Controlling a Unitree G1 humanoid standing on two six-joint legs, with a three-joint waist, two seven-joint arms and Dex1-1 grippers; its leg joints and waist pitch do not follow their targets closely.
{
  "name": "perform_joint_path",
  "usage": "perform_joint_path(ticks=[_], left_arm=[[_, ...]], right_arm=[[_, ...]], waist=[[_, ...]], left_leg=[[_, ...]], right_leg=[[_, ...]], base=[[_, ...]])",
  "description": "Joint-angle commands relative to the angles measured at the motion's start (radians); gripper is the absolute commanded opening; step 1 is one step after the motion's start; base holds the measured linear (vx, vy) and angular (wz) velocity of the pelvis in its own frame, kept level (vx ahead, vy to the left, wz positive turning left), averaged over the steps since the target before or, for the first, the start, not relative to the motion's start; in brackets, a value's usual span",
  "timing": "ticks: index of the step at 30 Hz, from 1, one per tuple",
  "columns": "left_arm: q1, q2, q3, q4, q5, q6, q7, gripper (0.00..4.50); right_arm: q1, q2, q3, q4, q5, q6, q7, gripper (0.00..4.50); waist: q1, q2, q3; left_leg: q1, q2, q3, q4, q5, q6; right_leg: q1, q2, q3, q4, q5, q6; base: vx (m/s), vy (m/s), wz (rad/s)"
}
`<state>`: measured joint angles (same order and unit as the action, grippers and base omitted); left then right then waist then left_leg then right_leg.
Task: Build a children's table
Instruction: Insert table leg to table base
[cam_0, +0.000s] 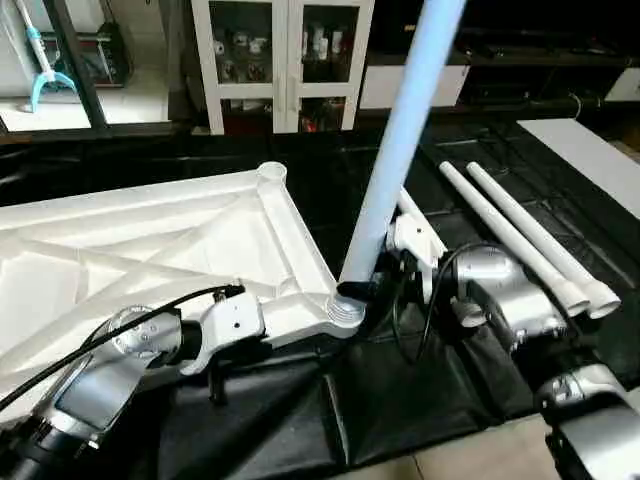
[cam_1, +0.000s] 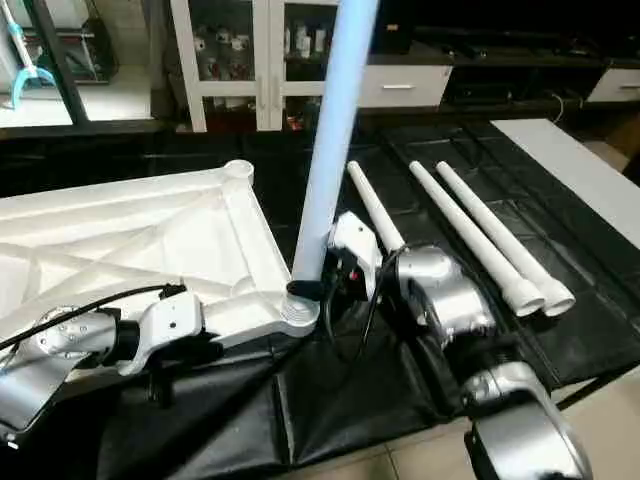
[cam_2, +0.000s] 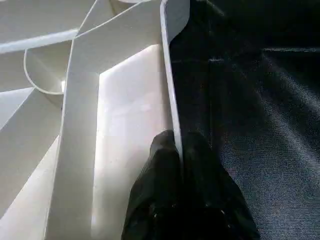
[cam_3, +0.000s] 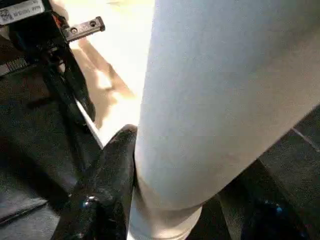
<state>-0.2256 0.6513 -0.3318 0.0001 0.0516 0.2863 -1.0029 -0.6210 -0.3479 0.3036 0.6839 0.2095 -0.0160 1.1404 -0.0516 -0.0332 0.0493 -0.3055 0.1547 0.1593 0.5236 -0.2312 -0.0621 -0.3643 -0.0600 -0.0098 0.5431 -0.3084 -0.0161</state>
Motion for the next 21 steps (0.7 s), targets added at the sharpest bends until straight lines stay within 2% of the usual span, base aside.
perform_joint_path(ticks=[1, 2, 3, 5, 6, 7, 8, 9, 10, 11, 12, 13, 14, 15, 16, 17, 18, 19, 20, 21], left_arm=[[-0.007, -0.009, -0.045, -0.019, 0.010, -0.021, -0.026, 0.03], [-0.008, -0.010, -0.046, -0.018, 0.010, -0.022, -0.026, 0.03], [-0.010, -0.011, -0.046, -0.016, 0.011, -0.023, -0.026, 0.03], [-0.011, -0.012, -0.047, -0.013, 0.012, -0.025, -0.027, 0.03], [-0.012, -0.012, -0.048, -0.012, 0.012, -0.026, -0.027, 0.03], [-0.013, -0.014, -0.049, -0.010, 0.013, -0.027, -0.027, 0.03], [-0.014, -0.014, -0.049, -0.010, 0.013, -0.028, -0.027, 0.03], [-0.014, -0.015, -0.050, -0.008, 0.014, -0.029, -0.026, 0.03], [-0.015, -0.015, -0.051, -0.007, 0.014, -0.030, -0.026, 0.03], [-0.015, -0.017, -0.052, -0.007, 0.015, -0.031, -0.026, 0.03], [-0.015, -0.017, -0.052, -0.007, 0.015, -0.031, -0.026, 0.03], [-0.015, -0.017, -0.052, -0.007, 0.015, -0.031, -0.026, 0.03], [-0.014, -0.018, -0.053, -0.007, 0.017, -0.031, -0.026, 0.03], [-0.014, -0.018, -0.053, -0.007, 0.017, -0.031, -0.026, 0.03], [-0.014, -0.018, -0.053, -0.007, 0.017, -0.032, -0.027, 0.03], [-0.013, -0.020, -0.051, -0.008, 0.019, -0.032, -0.028, 0.03], [-0.013, -0.020, -0.050, -0.008, 0.020, -0.032, -0.029, 0.03], [-0.012, -0.020, -0.050, -0.008, 0.020, -0.033, -0.030, 0.03], [-0.012, -0.020, -0.049, -0.007, 0.021, -0.033, -0.031, 0.03], [-0.012, -0.020, -0.050, -0.007, 0.021, -0.033, -0.031, 0.03]], right_arm=[[0.201, -0.020, 0.245, 0.190, -0.315, 0.022, -0.095, 1.87], [0.211, -0.021, 0.238, 0.185, -0.311, 0.011, -0.106, 1.87], [0.214, -0.021, 0.236, 0.183, -0.310, 0.007, -0.111, 1.87], [0.223, -0.026, 0.239, 0.181, -0.318, -0.024, -0.122, 1.87], [0.228, -0.028, 0.240, 0.182, -0.324, -0.044, -0.131, 1.87], [0.235, -0.028, 0.236, 0.185, -0.321, -0.054, -0.137, 1.87], [0.237, -0.028, 0.234, 0.186, -0.320, -0.057, -0.140, 1.87], [0.240, -0.027, 0.231, 0.188, -0.318, -0.062, -0.144, 1.87], [0.243, -0.026, 0.229, 0.190, -0.316, -0.066, -0.148, 1.87], [0.250, -0.027, 0.228, 0.195, -0.318, -0.083, -0.160, 1.87], [0.253, -0.028, 0.229, 0.197, -0.321, -0.091, -0.164, 1.87], [0.253, -0.028, 0.229, 0.197, -0.321, -0.091, -0.164, 1.87], [0.261, -0.029, 0.224, 0.208, -0.323, -0.107, -0.183, 1.87], [0.261, -0.029, 0.224, 0.208, -0.323, -0.107, -0.183, 1.87], [0.263, -0.028, 0.220, 0.212, -0.318, -0.107, -0.185, 1.87], [0.266, -0.024, 0.209, 0.218, -0.301, -0.103, -0.185, 1.87], [0.266, -0.022, 0.203, 0.221, -0.292, -0.101, -0.184, 1.87], [0.265, -0.019, 0.196, 0.225, -0.283, -0.099, -0.184, 1.87], [0.263, -0.018, 0.193, 0.229, -0.277, -0.101, -0.187, 1.87], [0.262, -0.019, 0.192, 0.231, -0.276, -0.107, -0.191, 1.87]], waist=[[-0.012, 0.022, 0.038], [-0.012, 0.023, 0.039], [-0.012, 0.027, 0.039], [-0.017, 0.024, 0.044], [-0.020, 0.028, 0.045], [-0.025, 0.036, 0.044], [-0.027, 0.040, 0.048], [-0.028, 0.043, 0.050], [-0.028, 0.050, 0.049], [0.040, 0.068, 0.044], [0.073, 0.063, 0.048], [0.060, 0.019, 0.036], [0.033, -0.036, 0.006], [0.039, -0.021, 0.041], [0.052, -0.018, 0.037], [0.068, -0.001, 0.043], [0.061, 0.009, 0.034], [0.033, 0.031, 0.028], [0.030, 0.038, 0.029], [0.023, 0.038, 0.042]], left_leg=[[0.005, 0.075, -0.046, -0.093, -0.677, -0.029], [0.014, 0.074, -0.045, -0.092, -0.711, -0.027], [0.014, 0.073, -0.047, -0.093, -0.722, -0.027], [0.010, 0.072, -0.053, -0.098, -0.766, -0.025], [0.017, 0.072, -0.055, -0.100, -0.804, -0.026], [0.017, 0.073, -0.061, -0.108, -0.853, -0.031], [0.014, 0.076, -0.062, -0.123, -0.913, -0.032], [0.013, 0.076, -0.059, -0.134, -0.945, -0.033], [0.007, 0.079, -0.053, -0.149, -0.972, -0.033], [-0.105, 0.106, -0.011, -0.237, -1.063, -0.023], [-0.126, 0.113, 0.021, -0.257, -1.059, -0.018], [-0.044, 0.088, 0.050, -0.197, -0.883, -0.045], [0.090, 0.018, 0.009, 0.083, -0.438, -0.020], [0.035, 0.027, -0.035, 0.108, -0.217, 0.040], [-0.046, 0.013, -0.071, 0.095, -0.076, 0.071], [-0.054, 0.050, -0.084, 0.016, -0.098, 0.036], [-0.026, 0.066, -0.079, -0.028, -0.152, 0.011], [0.002, 0.091, -0.057, -0.082, -0.285, -0.015], [-0.004, 0.093, -0.054, -0.090, -0.373, -0.022], [0.012, 0.090, -0.050, -0.095, -0.607, -0.044]], right_leg=[[-0.049, -0.067, 0.038, -0.089, -0.505, -0.026], [-0.056, -0.064, 0.033, -0.095, -0.526, -0.016], [-0.055, -0.064, 0.032, -0.095, -0.533, -0.013], [-0.054, -0.062, 0.021, -0.100, -0.580, 0.008], [-0.057, -0.058, 0.012, -0.103, -0.596, 0.016], [-0.052, -0.052, -0.001, -0.099, -0.566, 0.012], [-0.046, -0.041, -0.020, -0.096, -0.533, 0.014], [-0.042, -0.032, -0.033, -0.094, -0.512, 0.013], [-0.029, -0.023, -0.049, -0.081, -0.470, 0.007], [0.098, -0.018, -0.070, 0.129, -0.182, -0.017], [0.104, -0.015, -0.062, 0.155, -0.138, -0.011], [0.020, -0.038, -0.008, 0.081, -0.433, 0.011], [-0.107, -0.118, 0.024, -0.124, -0.908, 0.072], [-0.086, -0.200, 0.087, -0.176, -1.032, 0.020], [0.003, -0.195, 0.127, -0.156, -0.975, -0.010], [0.013, -0.166, 0.089, -0.106, -0.773, -0.048], [0.000, -0.126, 0.066, -0.081, -0.615, -0.076], [-0.004, -0.059, 0.034, -0.038, -0.137, -0.133], [0.002, -0.055, 0.028, -0.032, -0.147, -0.136], [-0.023, -0.055, 0.024, -0.055, -0.384, -0.100]], base=[[0.000, 0.000, 0.00], [0.000, 0.000, 0.00], [0.000, 0.000, 0.00], [0.000, 0.000, 0.00], [0.000, 0.000, 0.00], [0.000, 0.000, 0.00], [0.000, 0.000, 0.00], [0.000, 0.000, 0.00], [-0.070, -0.021, 0.03], [-0.070, -0.021, 0.03], [-0.061, -0.065, 0.23], [0.038, -0.135, 0.17], [0.038, -0.135, 0.17], [0.055, -0.085, -0.34], [0.022, -0.012, -0.43], [0.022, -0.012, -0.43], [0.000, 0.000, 0.00], [-0.057, -0.009, 0.12], [-0.057, -0.009, 0.12], [-0.058, 0.024, 0.06]])
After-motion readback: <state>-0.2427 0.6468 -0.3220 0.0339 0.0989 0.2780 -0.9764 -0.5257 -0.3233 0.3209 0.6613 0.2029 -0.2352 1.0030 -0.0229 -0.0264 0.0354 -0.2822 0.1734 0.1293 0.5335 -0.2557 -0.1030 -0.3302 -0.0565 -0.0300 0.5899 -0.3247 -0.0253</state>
